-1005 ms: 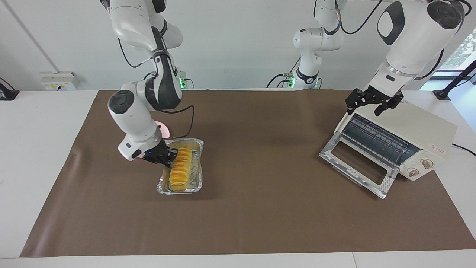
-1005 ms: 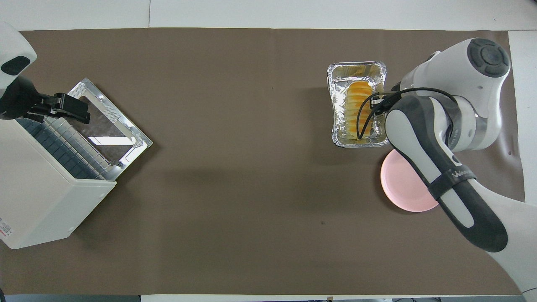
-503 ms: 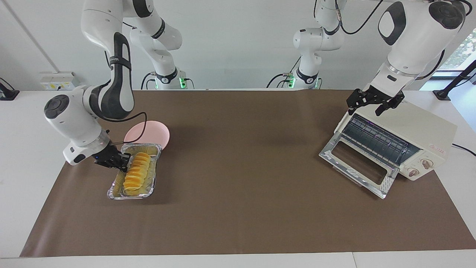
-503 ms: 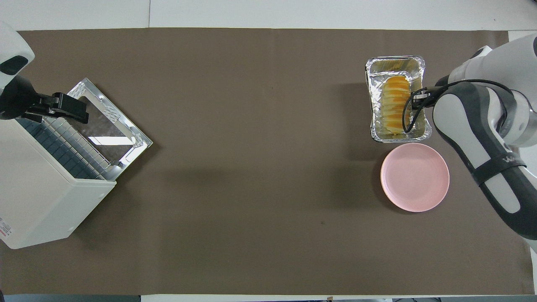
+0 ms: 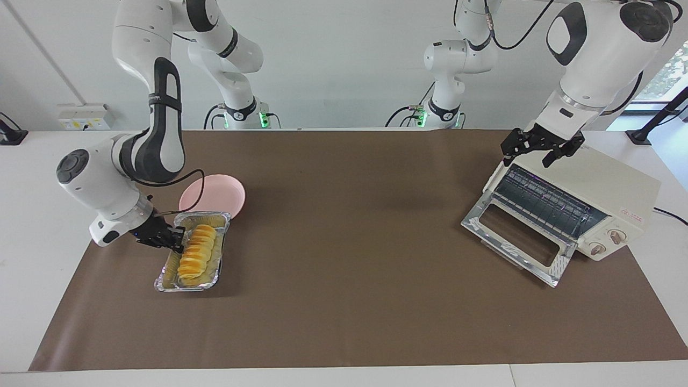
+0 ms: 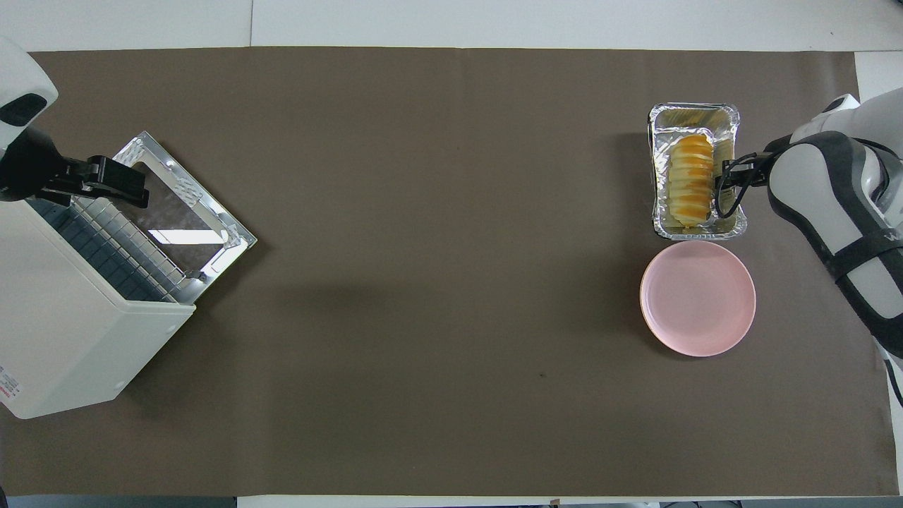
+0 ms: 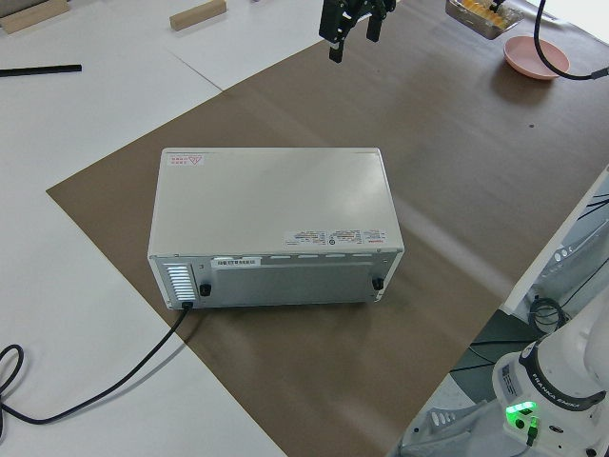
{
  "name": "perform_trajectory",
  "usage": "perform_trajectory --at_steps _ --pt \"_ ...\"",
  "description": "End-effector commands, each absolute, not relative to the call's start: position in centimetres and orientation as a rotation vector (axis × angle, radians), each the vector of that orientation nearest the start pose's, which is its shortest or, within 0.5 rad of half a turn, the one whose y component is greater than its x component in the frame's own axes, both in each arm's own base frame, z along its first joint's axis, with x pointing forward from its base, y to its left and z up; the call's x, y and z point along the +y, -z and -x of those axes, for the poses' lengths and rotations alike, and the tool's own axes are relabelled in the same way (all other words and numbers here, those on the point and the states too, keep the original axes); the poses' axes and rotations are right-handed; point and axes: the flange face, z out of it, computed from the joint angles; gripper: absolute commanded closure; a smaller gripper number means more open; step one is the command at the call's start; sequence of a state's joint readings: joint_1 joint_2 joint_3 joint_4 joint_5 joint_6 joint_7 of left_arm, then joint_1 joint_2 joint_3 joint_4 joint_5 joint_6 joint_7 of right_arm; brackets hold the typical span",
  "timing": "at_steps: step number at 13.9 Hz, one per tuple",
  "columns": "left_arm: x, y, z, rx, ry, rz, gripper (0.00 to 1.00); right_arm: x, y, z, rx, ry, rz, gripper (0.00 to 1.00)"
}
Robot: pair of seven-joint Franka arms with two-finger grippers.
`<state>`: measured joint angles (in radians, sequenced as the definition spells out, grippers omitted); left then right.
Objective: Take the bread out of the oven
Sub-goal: 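Drag the foil tray beside the pink plate with the right gripper, then grasp the yellow bread slices in the tray with the right gripper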
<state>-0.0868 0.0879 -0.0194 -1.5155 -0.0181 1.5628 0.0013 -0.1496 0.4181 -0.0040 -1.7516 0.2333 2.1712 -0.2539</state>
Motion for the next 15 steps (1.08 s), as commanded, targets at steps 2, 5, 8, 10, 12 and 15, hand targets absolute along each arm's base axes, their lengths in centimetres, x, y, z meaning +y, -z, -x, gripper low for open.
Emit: perform_trajectory --at_steps 2,5,8,10,12,15 --pt "-6.1 -60.2 -57.1 0.175 -0.071 3.170 0.00 -9.6 -31.9 -65.1 0.025 0.073 2.951 1.00" --pt "-6.1 -60.2 -57.1 0.175 -0.071 3.170 0.00 -9.6 -31.0 -64.5 0.028 0.057 2.952 1.00" --pt "-6.1 -60.2 -57.1 0.175 -0.071 3.170 0.00 -9.6 -31.1 -64.5 0.031 0.050 2.951 1.00" --pt "-6.1 -60.2 -57.1 0.175 -0.071 3.170 0.00 -9.9 -31.1 -64.4 0.028 0.042 2.953 0.84" --pt "-6.1 -60.2 -57.1 0.175 -0.071 3.170 0.00 -10.1 -31.2 -64.4 0.032 0.042 2.953 0.39" --pt "-6.1 -60.2 -57.1 0.175 -0.071 3.170 0.00 -9.3 -32.9 -64.8 0.026 0.055 2.951 0.15"
